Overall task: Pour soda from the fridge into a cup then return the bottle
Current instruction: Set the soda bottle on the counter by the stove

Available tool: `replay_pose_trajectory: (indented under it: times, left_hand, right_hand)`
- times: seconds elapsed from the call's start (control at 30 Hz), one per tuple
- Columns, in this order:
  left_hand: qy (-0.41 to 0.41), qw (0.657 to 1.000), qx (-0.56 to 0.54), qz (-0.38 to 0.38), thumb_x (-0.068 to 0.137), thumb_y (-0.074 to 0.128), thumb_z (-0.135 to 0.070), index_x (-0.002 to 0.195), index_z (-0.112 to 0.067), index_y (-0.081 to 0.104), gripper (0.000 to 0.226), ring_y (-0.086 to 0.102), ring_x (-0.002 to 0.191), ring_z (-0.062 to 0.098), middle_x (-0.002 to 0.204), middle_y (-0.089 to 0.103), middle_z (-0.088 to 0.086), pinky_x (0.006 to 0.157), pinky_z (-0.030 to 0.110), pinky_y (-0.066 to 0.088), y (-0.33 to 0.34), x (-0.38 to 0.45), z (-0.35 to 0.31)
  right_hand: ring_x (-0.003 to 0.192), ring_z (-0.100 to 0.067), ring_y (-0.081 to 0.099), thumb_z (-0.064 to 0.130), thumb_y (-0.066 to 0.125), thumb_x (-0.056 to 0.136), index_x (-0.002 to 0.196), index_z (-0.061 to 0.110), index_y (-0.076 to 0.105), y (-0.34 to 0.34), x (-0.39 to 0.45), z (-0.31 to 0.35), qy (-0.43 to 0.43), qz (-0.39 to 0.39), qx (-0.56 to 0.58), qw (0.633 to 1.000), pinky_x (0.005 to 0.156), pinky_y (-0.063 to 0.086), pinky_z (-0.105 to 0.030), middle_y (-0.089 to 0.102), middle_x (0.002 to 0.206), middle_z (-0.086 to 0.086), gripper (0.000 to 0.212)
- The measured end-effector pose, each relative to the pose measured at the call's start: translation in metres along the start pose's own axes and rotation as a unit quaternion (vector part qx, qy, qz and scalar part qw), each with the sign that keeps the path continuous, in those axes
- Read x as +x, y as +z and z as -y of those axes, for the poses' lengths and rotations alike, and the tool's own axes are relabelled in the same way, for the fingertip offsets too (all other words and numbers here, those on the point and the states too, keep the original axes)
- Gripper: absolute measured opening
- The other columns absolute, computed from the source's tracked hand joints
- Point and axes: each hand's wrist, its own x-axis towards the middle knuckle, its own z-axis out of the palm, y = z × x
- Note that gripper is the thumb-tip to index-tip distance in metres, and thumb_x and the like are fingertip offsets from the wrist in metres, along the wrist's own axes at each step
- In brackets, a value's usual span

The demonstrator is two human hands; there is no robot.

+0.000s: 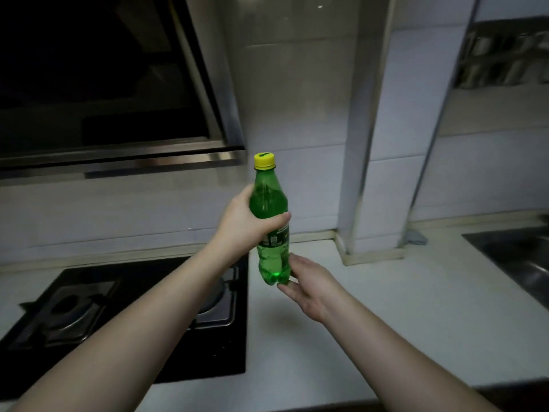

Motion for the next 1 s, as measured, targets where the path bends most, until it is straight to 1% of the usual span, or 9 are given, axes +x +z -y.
replay_pose_trajectory:
  times: [0.1, 0.2, 0.27, 0.43, 0.63, 0.77, 0.83, 0.9, 1.0]
  left_hand:
    - [0.005, 0.999, -0.024, 0.035, 0.062, 0.083, -0.039, 0.102, -0.029, 0.061, 0.046, 0.067, 0.090, 0.006, 0.095, 0.071, -0.010, 0.085, 0.039, 0.056, 0.027, 0.016, 0.013]
    - [0.014, 0.997, -0.038, 0.063, 0.056, 0.079, -0.048, 0.101, -0.033, 0.059, 0.051, 0.067, 0.090, 0.006, 0.094, 0.070, -0.012, 0.084, 0.041, 0.057, 0.049, 0.028, 0.023]
    - [0.025, 0.995, -0.047, 0.080, 0.057, 0.080, -0.047, 0.101, -0.033, 0.060, 0.050, 0.067, 0.089, 0.006, 0.094, 0.070, -0.013, 0.083, 0.040, 0.057, 0.062, 0.033, 0.029]
    - [0.028, 0.992, -0.072, 0.098, 0.066, 0.084, -0.031, 0.103, -0.034, 0.060, 0.044, 0.066, 0.088, 0.003, 0.093, 0.070, -0.013, 0.081, 0.034, 0.056, 0.092, 0.043, 0.050]
    - [0.040, 0.990, -0.081, 0.105, 0.063, 0.082, -0.038, 0.104, -0.037, 0.060, 0.047, 0.061, 0.099, 0.008, 0.102, 0.065, -0.010, 0.086, 0.036, 0.053, 0.130, 0.056, 0.086]
    - [0.008, 0.991, -0.079, 0.105, 0.061, 0.082, -0.041, 0.110, -0.035, 0.061, 0.054, 0.060, 0.103, 0.008, 0.106, 0.063, -0.010, 0.089, 0.037, 0.053, 0.160, 0.062, 0.119]
    - [-0.010, 0.991, -0.082, 0.106, 0.061, 0.084, -0.039, 0.114, -0.033, 0.061, 0.058, 0.059, 0.106, 0.008, 0.110, 0.062, -0.010, 0.089, 0.034, 0.053, 0.173, 0.063, 0.134]
    - [-0.022, 0.991, -0.072, 0.114, 0.064, 0.087, -0.032, 0.119, -0.029, 0.060, 0.061, 0.057, 0.108, 0.007, 0.112, 0.060, -0.009, 0.089, 0.031, 0.052, 0.187, 0.063, 0.151]
    - [-0.038, 0.991, -0.049, 0.122, 0.066, 0.088, -0.027, 0.120, -0.028, 0.059, 0.061, 0.055, 0.107, 0.004, 0.113, 0.059, -0.008, 0.088, 0.024, 0.050, 0.204, 0.062, 0.174]
  right_hand:
    - [0.097, -0.017, 0.069, 0.025, 0.052, 0.098, 0.126, 0.012, 0.057, -0.026, 0.014, -0.001, -0.014, -0.027, 0.004, 1.000, 0.083, 0.054, -0.028, 0.068, 0.117, -0.004, 0.031]
    - [0.100, -0.020, 0.069, 0.026, 0.051, 0.099, 0.126, 0.012, 0.057, -0.045, 0.028, -0.005, -0.026, -0.054, 0.024, 0.998, 0.087, 0.054, -0.031, 0.070, 0.114, -0.005, 0.031]
    - [0.102, -0.022, 0.068, 0.025, 0.049, 0.100, 0.126, 0.011, 0.056, -0.055, 0.036, -0.010, -0.037, -0.076, 0.038, 0.996, 0.089, 0.053, -0.032, 0.069, 0.114, -0.006, 0.030]
    - [0.106, -0.021, 0.066, 0.023, 0.048, 0.101, 0.126, 0.008, 0.054, -0.079, 0.053, -0.017, -0.068, -0.110, 0.052, 0.990, 0.088, 0.053, -0.031, 0.068, 0.117, -0.009, 0.030]
    - [0.109, -0.023, 0.065, 0.025, 0.048, 0.101, 0.129, 0.007, 0.051, -0.116, 0.088, -0.036, -0.061, -0.127, 0.046, 0.989, 0.089, 0.052, -0.031, 0.064, 0.122, -0.012, 0.034]
    - [0.106, -0.024, 0.066, 0.026, 0.053, 0.098, 0.127, 0.007, 0.053, -0.142, 0.114, -0.046, -0.050, -0.133, -0.011, 0.990, 0.089, 0.053, -0.033, 0.066, 0.118, -0.017, 0.034]
    - [0.107, -0.021, 0.065, 0.029, 0.057, 0.095, 0.125, 0.009, 0.055, -0.154, 0.123, -0.050, -0.044, -0.119, -0.055, 0.990, 0.095, 0.050, -0.037, 0.067, 0.116, -0.011, 0.035]
    - [0.107, -0.014, 0.059, 0.022, 0.052, 0.097, 0.124, 0.015, 0.052, -0.165, 0.131, -0.055, -0.028, -0.103, -0.096, 0.990, 0.095, 0.047, -0.032, 0.063, 0.114, 0.000, 0.027]
    - [0.106, -0.013, 0.058, 0.015, 0.048, 0.099, 0.120, 0.015, 0.056, -0.178, 0.148, -0.071, 0.004, -0.104, -0.104, 0.989, 0.095, 0.046, -0.032, 0.063, 0.110, 0.003, 0.022]
